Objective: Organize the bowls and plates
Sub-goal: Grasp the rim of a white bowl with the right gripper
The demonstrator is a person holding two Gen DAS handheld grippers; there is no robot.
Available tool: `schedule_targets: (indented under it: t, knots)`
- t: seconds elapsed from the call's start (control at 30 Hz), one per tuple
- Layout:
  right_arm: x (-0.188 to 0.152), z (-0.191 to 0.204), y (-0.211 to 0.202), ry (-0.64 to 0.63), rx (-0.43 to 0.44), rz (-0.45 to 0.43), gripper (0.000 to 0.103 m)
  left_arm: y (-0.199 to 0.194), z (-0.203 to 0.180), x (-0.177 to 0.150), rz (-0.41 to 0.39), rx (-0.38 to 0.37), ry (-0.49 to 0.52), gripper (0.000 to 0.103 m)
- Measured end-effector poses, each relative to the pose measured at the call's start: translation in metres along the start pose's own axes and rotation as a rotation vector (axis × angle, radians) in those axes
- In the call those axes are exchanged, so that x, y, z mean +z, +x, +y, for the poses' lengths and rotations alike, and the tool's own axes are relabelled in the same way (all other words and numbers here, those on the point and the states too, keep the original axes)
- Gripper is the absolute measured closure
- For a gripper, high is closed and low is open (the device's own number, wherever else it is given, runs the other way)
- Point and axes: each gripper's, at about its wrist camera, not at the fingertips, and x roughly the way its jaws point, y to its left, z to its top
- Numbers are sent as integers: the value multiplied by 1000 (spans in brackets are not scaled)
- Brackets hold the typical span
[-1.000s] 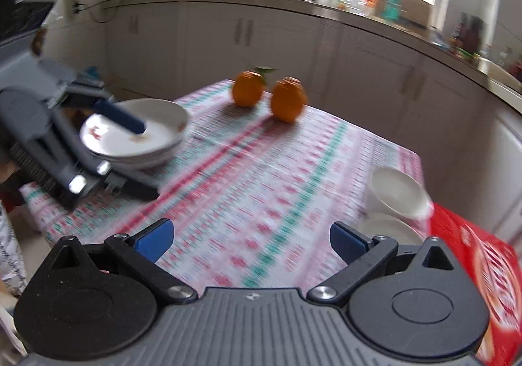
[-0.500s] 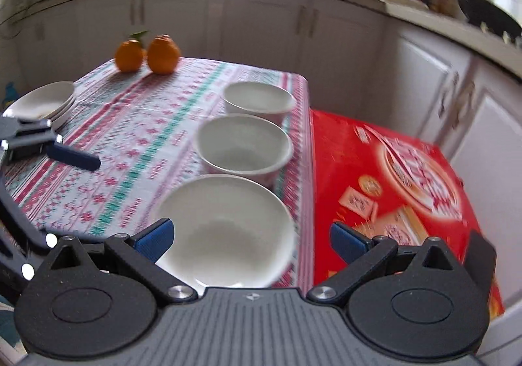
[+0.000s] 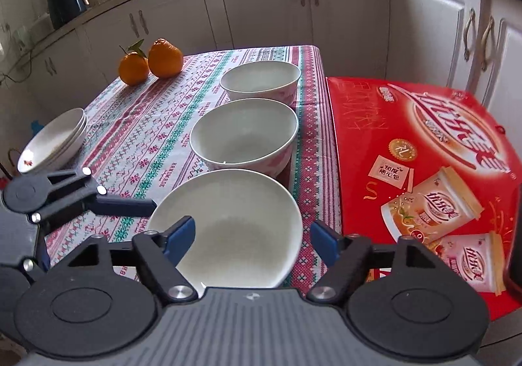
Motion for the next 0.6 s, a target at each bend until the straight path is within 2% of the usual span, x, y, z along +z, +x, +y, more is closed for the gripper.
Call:
schedule_targets:
  t: [0.33,0.6]
  knots:
    - [5,-13,10,54,62,45,37,6,-6,1,-2,-5,40,22]
    - [7,-12,10,43,64,52,37,5,-6,0,-7,-9,35,22]
